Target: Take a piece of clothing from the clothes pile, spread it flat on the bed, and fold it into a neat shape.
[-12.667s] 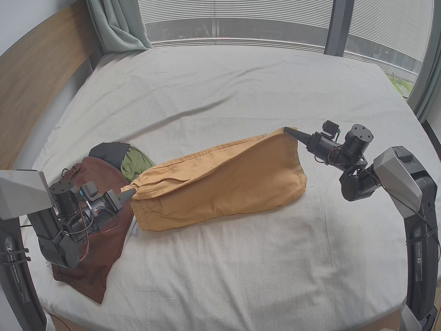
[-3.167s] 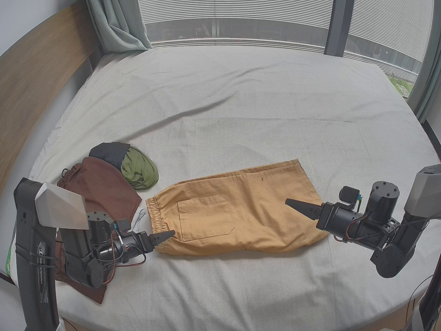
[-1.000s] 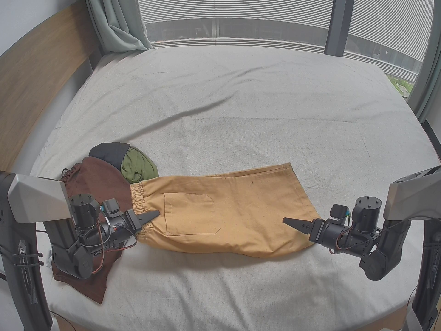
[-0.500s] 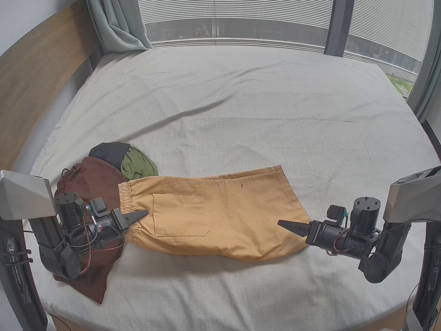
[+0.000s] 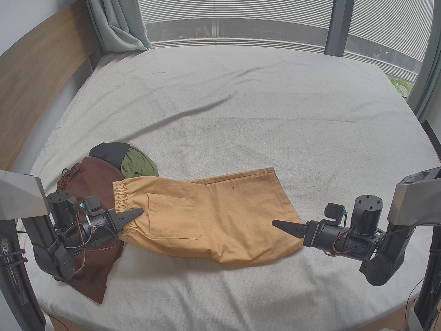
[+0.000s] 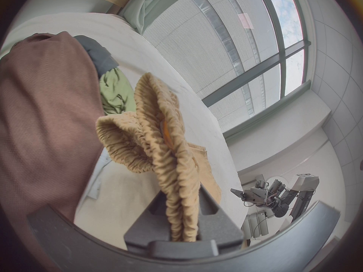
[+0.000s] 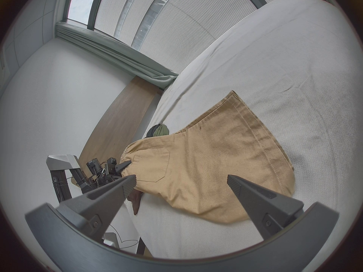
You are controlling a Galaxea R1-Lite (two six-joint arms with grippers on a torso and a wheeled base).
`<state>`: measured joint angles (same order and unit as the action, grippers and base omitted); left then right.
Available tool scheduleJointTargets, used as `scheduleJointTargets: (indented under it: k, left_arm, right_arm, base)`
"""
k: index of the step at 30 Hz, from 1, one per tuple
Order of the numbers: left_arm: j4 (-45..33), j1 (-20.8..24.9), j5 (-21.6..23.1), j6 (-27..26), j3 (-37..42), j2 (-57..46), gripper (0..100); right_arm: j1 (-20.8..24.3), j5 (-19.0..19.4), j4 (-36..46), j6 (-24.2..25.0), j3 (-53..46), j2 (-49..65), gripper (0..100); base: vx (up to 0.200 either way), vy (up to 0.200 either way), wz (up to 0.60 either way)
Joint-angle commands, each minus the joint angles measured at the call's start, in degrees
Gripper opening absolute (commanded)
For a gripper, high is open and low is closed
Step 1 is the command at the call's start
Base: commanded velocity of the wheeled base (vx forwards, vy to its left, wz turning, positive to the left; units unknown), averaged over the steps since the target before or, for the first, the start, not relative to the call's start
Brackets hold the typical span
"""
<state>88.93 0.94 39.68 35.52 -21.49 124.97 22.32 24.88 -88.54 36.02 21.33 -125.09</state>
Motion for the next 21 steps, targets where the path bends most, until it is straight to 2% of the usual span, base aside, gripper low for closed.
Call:
scheduleJointTargets:
  k: [1,10,21]
  left_arm:
    - [-0.1,2.9,-0.5,0.2,-1.4,-0.2,0]
    - [-0.1,10.6,-9.1,0.4,-6.1,0.4,0]
    - [-0.2,16.5,-11.9,2.1,-10.7,1.9,0]
  right_arm:
    - [0.0,0.1,0.0,0.0,-0.1,1.2,100]
    - [-0.2,0.1,0.0,0.0,-0.1,2.1,100]
    - [-0.6,0.1,0.0,0.1,0.0,2.8,100]
  base:
    - [0.0,0.0,0.0]
    - [0.0,0.0,0.0]
    - [0.0,0.0,0.0]
